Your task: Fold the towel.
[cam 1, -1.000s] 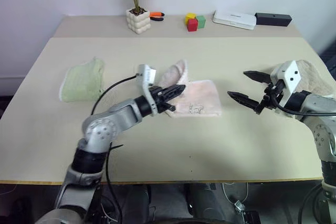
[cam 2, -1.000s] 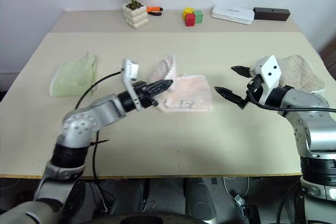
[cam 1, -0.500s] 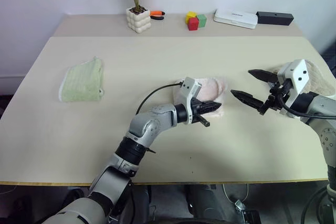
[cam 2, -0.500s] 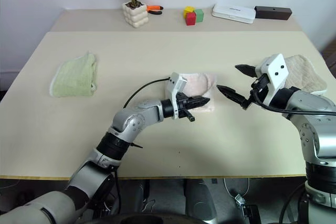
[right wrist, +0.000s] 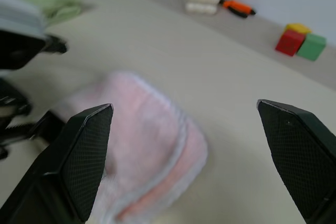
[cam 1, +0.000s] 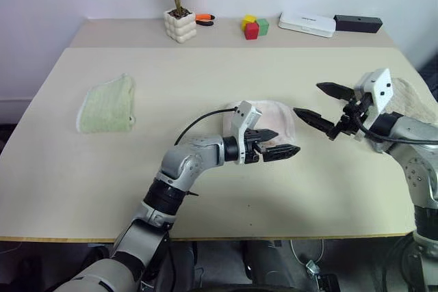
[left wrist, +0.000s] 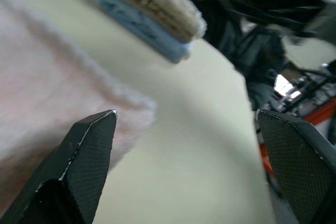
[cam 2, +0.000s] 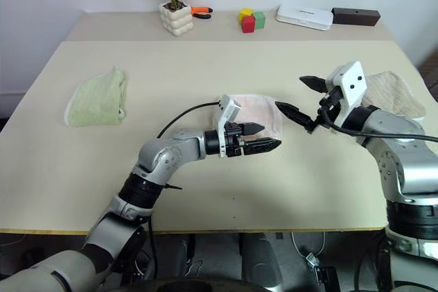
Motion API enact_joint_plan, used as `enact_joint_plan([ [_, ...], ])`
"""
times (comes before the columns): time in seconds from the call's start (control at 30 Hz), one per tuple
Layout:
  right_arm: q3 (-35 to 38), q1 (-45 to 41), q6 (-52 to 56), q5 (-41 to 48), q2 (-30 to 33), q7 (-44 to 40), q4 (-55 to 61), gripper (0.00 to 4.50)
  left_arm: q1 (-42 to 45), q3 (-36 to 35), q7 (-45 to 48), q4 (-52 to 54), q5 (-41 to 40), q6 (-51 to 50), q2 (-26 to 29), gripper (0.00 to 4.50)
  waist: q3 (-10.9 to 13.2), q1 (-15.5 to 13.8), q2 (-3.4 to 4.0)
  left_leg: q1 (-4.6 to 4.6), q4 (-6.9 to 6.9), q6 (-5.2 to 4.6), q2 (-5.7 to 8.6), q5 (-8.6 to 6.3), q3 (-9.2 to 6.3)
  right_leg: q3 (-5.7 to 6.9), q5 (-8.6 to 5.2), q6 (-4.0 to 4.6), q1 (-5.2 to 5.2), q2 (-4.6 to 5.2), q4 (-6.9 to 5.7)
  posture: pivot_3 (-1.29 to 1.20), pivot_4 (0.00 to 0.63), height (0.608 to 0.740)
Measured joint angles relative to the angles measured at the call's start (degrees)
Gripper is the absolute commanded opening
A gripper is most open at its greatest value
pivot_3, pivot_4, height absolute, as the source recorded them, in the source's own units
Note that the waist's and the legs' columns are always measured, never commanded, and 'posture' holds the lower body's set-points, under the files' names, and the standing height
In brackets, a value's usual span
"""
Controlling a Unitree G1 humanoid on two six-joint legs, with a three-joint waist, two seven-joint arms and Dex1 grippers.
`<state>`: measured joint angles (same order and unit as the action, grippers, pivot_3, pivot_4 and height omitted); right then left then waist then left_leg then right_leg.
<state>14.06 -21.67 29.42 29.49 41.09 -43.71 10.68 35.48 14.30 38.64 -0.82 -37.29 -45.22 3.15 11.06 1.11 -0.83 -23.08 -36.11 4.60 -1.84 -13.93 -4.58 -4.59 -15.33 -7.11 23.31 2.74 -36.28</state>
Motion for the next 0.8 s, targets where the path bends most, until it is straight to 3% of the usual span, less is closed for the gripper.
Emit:
enact_joint_plan([
  [0.13, 0.05, -2.89, 0.2, 0.31, -2.87, 2.86, -1.07, 4.5, 0.18, -4.9, 0.56, 4.47, -3.05, -1.75, 1.97, 4.43, 0.0, -0.09, 0.01, 0.01, 0.0, 0.0, 0.0, 0.0, -0.02, 0.01, 0.0, 0.0, -0.01, 0.0, -0.01, 0.0, 0.15, 0.74],
  [0.23, 1.11, -5.42, 1.21, 1.1, -9.44, 10.23, -1.19, 3.72, 0.28, -11.44, -3.0, 4.4, -6.0, -3.88, 2.45, 3.69, -0.01, 0.11, 0.01, 0.02, -0.01, 0.0, -0.01, 0.0, -0.05, 0.01, 0.0, -0.01, -0.01, -0.01, -0.05, 0.0, 0.15, 0.74],
  [0.33, 1.57, -6.38, 3.34, 1.38, -17.57, 20.02, 0.37, 2.25, 0.11, -17.43, -7.89, 4.27, -6.99, -3.73, 2.55, 2.15, -0.01, 0.01, 0.02, 0.0, 0.0, 0.0, -0.01, 0.0, -0.12, 0.05, 0.0, 0.0, 0.03, 0.0, -0.1, 0.0, 0.15, 0.74],
  [0.47, -3.56, -5.45, 3.96, -1.11, -24.7, 28.48, 5.95, 0.19, -0.89, -21.55, -12.98, 3.49, -5.7, -0.02, 1.82, 0.08, -0.02, -0.25, 0.04, -0.1, 0.0, 0.04, 0.0, 0.02, -0.12, 0.07, 0.0, 0.0, 0.14, 0.02, -0.18, 0.0, 0.15, 0.74],
  [0.57, -6.69, -3.85, 3.35, -4.85, -29.63, 34.78, 9.06, 0.09, -1.57, -21.67, -15.68, 2.54, -2.21, 4.44, -0.15, 0.03, -0.02, -0.55, 0.03, -0.14, -0.02, 0.1, 0.02, 0.06, -0.14, 0.12, 0.01, -0.01, 0.13, 0.04, -0.16, 0.0, 0.15, 0.74],
  [0.8, -15.73, 0.96, 4.68, -13.75, -30.16, 39.29, 9.02, 0.09, -1.28, -17.9, -18.55, -1.12, 2.52, 9.28, -6.2, 0.03, -0.03, -0.23, 0.03, -0.13, -0.02, 0.1, 0.03, 0.06, -0.15, 0.12, 0.03, -0.02, 0.12, 0.04, -0.16, 0.0, 0.15, 0.74],
])
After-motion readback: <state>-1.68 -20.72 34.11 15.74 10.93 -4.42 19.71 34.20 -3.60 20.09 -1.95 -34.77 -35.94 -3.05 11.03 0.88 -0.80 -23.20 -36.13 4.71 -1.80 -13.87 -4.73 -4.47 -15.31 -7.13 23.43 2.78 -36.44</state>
